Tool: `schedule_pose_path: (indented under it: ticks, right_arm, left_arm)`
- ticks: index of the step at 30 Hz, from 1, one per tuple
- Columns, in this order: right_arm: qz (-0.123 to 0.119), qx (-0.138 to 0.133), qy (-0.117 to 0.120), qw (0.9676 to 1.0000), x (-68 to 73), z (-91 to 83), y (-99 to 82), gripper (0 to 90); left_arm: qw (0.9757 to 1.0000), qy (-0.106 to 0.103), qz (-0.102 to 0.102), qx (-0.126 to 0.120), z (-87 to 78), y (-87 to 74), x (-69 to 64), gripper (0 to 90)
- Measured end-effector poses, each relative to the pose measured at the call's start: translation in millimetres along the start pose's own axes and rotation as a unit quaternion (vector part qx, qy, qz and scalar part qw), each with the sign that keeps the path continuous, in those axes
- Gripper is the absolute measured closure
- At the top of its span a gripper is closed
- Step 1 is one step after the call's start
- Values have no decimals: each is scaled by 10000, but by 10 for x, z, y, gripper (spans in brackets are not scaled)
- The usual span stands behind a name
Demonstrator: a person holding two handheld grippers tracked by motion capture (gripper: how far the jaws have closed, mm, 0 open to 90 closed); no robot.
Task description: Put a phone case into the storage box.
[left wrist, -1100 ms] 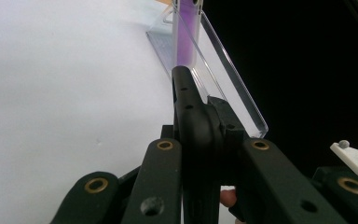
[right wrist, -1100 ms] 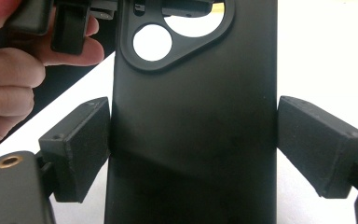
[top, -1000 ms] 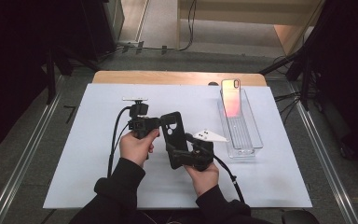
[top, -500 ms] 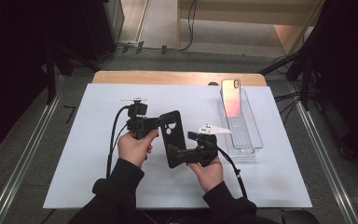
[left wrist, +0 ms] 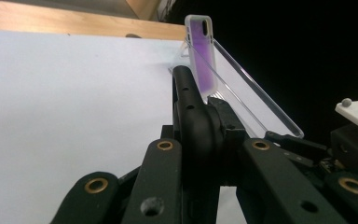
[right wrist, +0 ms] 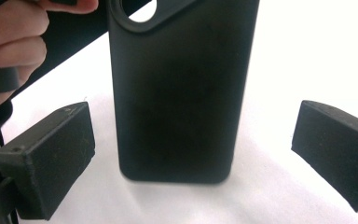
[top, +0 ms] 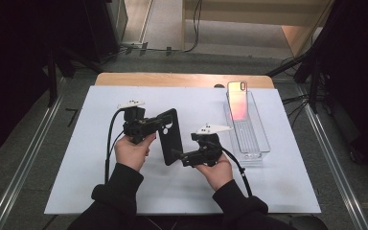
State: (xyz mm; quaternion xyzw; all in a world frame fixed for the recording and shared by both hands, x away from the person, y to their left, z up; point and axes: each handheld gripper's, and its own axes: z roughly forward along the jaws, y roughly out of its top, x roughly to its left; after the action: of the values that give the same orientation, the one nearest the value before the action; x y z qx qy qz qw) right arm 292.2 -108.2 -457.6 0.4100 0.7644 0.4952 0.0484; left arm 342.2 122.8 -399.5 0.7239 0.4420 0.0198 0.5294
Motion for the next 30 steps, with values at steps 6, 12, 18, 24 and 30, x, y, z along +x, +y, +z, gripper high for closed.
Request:
schedule_pose_path:
  ticks: [6, 12, 18, 24, 30]
  right_arm:
    - [-84, 134, 182, 9997, -11, -1, 22, 0]
    - [-369, 323, 251, 9985, 9, -26, 16, 0]
    - [-475, 410, 300, 9976, -5, -36, -1, 0]
    - [-496, 265, 274, 9980, -32, -91, 39, 0]
    - [-421, 95, 255, 9987, -54, -129, 72, 0]
  left_arm:
    - [9996, 90, 265, -85, -7, -33, -3, 831]
    - [9985, 113, 495, -212, -6, -59, -28, 831]
    - [9962, 85, 779, -369, -18, -82, -52, 831]
    - [9937, 71, 1034, -425, -5, -107, -104, 831]
    - [9927, 1, 1109, -471, 5, -124, -165, 831]
